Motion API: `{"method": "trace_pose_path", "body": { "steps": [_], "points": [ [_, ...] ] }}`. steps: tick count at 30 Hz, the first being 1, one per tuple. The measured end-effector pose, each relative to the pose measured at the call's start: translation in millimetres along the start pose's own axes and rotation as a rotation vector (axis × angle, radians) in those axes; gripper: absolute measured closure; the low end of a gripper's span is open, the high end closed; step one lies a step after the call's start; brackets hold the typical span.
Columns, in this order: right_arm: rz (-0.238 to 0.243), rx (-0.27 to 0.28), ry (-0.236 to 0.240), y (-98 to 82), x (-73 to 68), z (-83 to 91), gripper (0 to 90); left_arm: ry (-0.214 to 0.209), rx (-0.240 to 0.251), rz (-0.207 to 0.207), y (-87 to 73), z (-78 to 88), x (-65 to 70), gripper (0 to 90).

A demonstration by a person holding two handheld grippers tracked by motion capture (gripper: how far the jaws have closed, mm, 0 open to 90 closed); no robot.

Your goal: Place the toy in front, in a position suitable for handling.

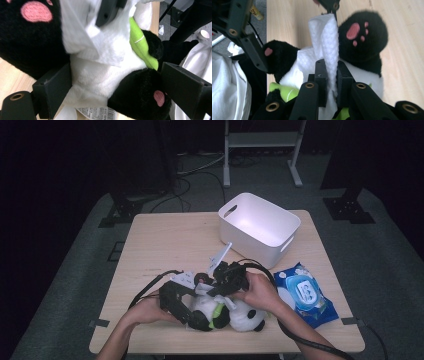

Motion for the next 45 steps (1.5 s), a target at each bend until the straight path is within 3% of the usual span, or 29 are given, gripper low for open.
{"method": "trace_pose_path", "body": {
  "steps": [4,8,13,20,32,40,45],
  "points": [
    [-0.012,0.032,-0.019,6.6,4.7,9.0,80.8,0.001,-0.003,-0.001,0.7,0.4,-1.8,9.6],
    [-0.052,0.062,-0.045,8.0,20.0,16.1,80.7,0.0,-0.006,0.001,1.1,0.3,-1.3,9.6],
    [-0.087,0.014,-0.046,-6.3,30.4,7.3,81.1,0.0,-0.005,0.0,1.1,0.4,-2.1,9.6],
    [-0.118,0.021,0.003,-14.8,25.7,3.0,81.9,0.006,-0.013,-0.011,3.4,1.7,1.5,9.6],
    [-0.119,0.044,0.016,-18.8,19.4,3.7,81.9,0.013,-0.002,-0.013,6.4,10.6,4.9,9.7],
    [-0.091,0.051,0.024,-18.4,10.4,6.0,81.8,0.049,0.04,-0.016,8.5,28.6,4.7,9.7],
    [-0.07,0.05,0.031,-17.1,4.0,7.0,81.8,0.071,0.038,0.0,9.1,27.3,-0.8,9.6]
  ]
}}
Point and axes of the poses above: each handheld gripper's, and its own axes: z roughly backward along the jaws, y roughly out of its top, x roughly to its right, the point moved 5 cm from there along -z, roughly forward along the jaws, and after that the axes turned 15 degrees about -y, right-handed, at the moved point
